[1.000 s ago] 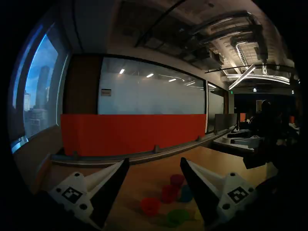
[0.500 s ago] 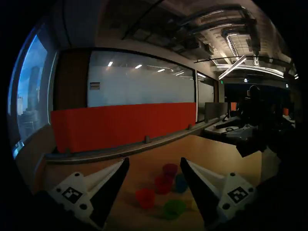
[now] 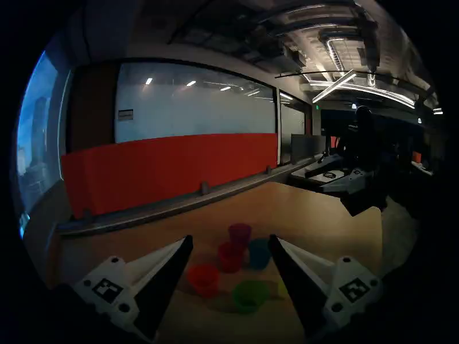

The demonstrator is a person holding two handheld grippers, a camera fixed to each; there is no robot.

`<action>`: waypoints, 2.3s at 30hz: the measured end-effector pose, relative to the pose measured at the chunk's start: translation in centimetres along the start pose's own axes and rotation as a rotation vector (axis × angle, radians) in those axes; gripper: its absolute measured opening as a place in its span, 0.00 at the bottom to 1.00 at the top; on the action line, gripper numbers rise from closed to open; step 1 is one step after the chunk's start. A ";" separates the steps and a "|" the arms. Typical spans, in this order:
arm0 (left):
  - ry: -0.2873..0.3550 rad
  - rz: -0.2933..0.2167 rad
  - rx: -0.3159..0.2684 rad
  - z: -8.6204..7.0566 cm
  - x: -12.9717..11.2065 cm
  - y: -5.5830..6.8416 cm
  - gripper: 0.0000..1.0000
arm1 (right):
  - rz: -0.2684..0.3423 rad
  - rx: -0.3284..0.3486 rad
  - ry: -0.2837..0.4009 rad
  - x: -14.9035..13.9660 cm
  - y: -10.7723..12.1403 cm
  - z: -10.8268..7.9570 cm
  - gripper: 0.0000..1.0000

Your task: Pour water

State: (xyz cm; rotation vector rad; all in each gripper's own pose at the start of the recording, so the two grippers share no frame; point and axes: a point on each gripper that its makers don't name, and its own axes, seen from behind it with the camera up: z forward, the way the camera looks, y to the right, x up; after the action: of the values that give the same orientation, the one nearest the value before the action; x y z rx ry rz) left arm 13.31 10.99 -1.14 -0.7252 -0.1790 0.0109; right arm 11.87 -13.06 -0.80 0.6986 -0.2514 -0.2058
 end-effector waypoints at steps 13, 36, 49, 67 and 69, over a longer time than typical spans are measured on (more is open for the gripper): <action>-0.064 0.013 -0.040 1.0 -3.8 0.9 0.98 | 0.022 0.020 -0.042 -2.4 -0.1 1.3 1.00; -0.202 0.052 -0.109 3.0 -11.9 3.8 0.98 | 0.048 0.032 -0.096 -6.5 -0.4 2.9 1.00; -0.284 0.072 -0.138 3.7 -15.5 4.9 0.98 | 0.055 0.043 -0.113 -7.6 -0.7 3.7 1.00; -0.377 0.084 -0.159 5.6 -18.8 4.9 0.98 | 0.066 0.054 -0.140 -9.1 -0.6 5.5 1.00; -0.384 0.087 -0.158 5.9 -19.0 4.8 0.98 | 0.065 0.056 -0.143 -9.3 -0.6 5.7 1.00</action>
State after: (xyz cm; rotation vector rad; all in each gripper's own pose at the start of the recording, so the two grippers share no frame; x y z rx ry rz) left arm -6.13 17.14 -3.02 -0.8844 -0.5198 0.2217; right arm 1.33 -14.49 1.50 0.7312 -0.4172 -0.1876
